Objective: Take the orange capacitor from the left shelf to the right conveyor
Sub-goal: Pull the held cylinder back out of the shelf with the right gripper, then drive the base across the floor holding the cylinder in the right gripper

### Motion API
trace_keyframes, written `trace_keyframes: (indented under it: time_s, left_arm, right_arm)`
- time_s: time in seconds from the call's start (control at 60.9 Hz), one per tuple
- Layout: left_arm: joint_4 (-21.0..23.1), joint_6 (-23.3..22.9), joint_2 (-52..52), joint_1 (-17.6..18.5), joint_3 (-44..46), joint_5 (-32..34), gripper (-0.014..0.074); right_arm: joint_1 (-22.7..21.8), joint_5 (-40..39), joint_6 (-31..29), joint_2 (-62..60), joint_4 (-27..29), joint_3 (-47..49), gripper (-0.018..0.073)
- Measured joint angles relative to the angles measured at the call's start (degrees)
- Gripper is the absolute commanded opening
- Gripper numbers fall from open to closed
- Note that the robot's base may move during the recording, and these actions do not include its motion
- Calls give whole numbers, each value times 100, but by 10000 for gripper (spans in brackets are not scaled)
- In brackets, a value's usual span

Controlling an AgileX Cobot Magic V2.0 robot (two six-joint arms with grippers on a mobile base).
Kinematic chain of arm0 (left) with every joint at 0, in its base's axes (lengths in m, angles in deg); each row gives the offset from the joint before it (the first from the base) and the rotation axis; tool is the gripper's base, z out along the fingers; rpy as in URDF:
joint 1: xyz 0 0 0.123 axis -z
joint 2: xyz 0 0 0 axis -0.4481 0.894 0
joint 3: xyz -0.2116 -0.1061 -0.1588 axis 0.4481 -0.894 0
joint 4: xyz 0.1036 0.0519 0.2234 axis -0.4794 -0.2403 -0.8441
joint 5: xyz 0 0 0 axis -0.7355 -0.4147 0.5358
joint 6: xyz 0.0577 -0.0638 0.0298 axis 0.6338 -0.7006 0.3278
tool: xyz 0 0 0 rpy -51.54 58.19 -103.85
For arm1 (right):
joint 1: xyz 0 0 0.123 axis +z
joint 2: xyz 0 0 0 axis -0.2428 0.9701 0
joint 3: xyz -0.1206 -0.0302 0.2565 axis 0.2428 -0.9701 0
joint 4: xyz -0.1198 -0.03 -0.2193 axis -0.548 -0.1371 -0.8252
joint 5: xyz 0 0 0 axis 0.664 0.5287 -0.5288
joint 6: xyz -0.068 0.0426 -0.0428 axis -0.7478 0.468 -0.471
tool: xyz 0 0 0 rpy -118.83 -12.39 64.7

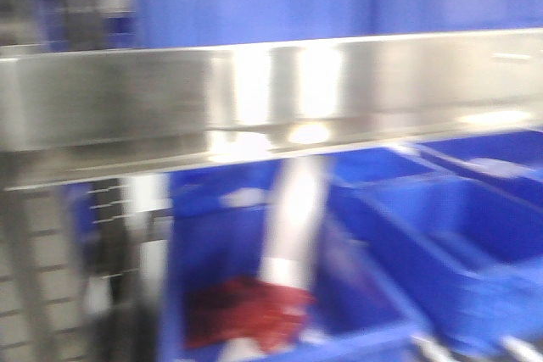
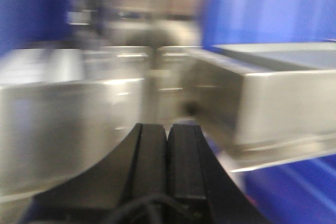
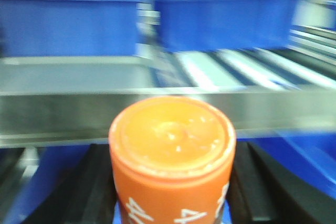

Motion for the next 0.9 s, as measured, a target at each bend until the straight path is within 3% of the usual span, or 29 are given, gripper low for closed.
trace_keyframes:
  time_s: [0.902]
  left_arm:
    - [0, 0, 0, 0, 0, 0, -105]
  right_arm:
    - [0, 9, 0, 0, 0, 0, 97]
